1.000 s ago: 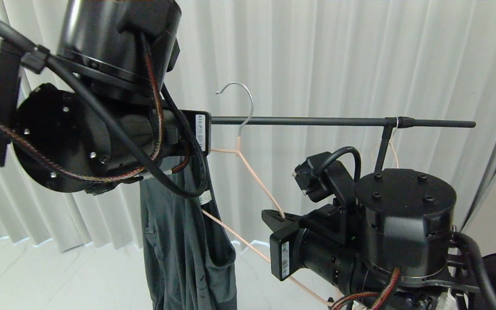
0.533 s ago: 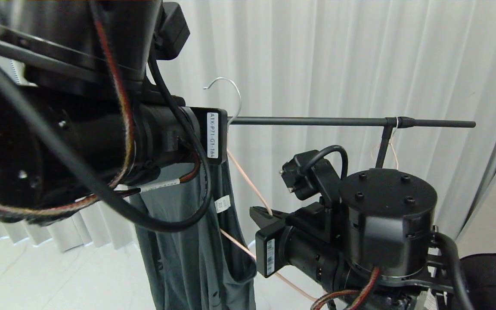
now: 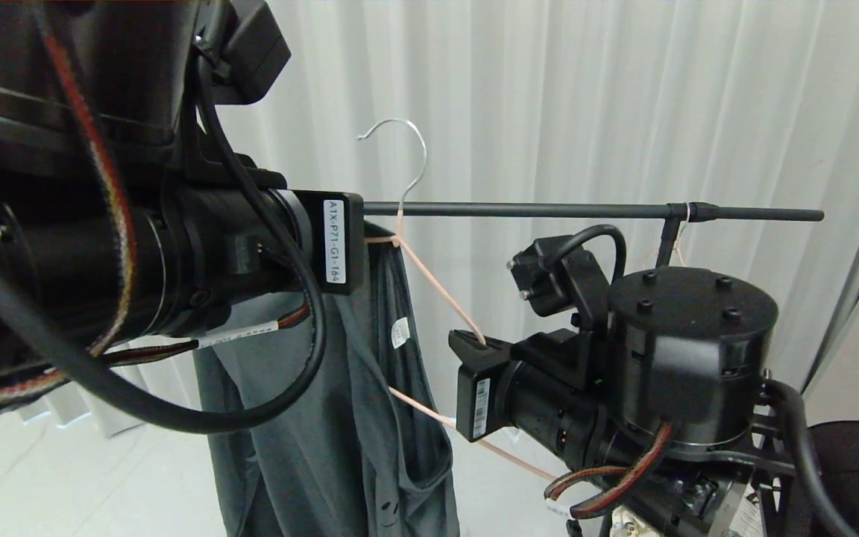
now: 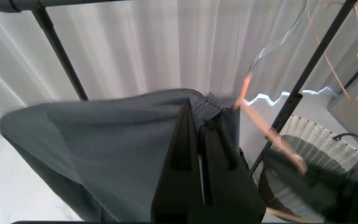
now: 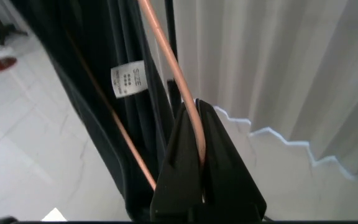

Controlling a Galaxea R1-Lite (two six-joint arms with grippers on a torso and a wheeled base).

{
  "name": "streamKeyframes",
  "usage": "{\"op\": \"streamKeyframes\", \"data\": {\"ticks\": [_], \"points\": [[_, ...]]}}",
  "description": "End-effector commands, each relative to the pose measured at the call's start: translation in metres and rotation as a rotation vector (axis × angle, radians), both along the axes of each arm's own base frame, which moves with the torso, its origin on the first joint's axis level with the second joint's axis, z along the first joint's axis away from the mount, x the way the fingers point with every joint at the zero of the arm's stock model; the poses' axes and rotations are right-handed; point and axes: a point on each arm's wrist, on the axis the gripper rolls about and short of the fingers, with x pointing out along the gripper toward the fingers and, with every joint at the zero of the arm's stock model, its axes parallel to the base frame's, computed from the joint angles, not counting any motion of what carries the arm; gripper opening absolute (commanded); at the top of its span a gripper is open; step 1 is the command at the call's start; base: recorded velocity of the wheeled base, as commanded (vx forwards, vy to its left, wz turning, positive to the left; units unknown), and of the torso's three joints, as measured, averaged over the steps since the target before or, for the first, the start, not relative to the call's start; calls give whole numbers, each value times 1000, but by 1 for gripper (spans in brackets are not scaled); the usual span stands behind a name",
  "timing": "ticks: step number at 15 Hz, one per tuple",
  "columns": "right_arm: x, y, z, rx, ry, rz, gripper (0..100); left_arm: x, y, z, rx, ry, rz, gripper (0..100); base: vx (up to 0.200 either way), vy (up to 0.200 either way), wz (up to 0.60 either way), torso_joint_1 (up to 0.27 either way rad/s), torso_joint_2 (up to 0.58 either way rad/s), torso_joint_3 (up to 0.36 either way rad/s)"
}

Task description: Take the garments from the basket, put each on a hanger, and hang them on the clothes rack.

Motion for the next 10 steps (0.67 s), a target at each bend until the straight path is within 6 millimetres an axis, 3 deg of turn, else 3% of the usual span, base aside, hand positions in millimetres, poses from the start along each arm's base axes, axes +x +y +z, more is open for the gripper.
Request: {"op": "streamKeyframes", "data": {"ticks": [1,2,3,10], "points": [[1,-4,7,31,-17,-7,0,-4,4,-2,2,2,-4,0,0,0,0,0,0,0],[0,-5,9,39,-22,-12,0,-4,3,-2,-1,-1,-5,0,0,0,0,0,0,0],[0,-6,10,42,-24,-18,0,-4,3,-1,-8,-8,-7,100,0,0,0,0,0,0],[-3,-19,29,94,-102,-49,0,-20,11,-3,-16,-13,-39,100,0,0,0,0,0,0]]}}
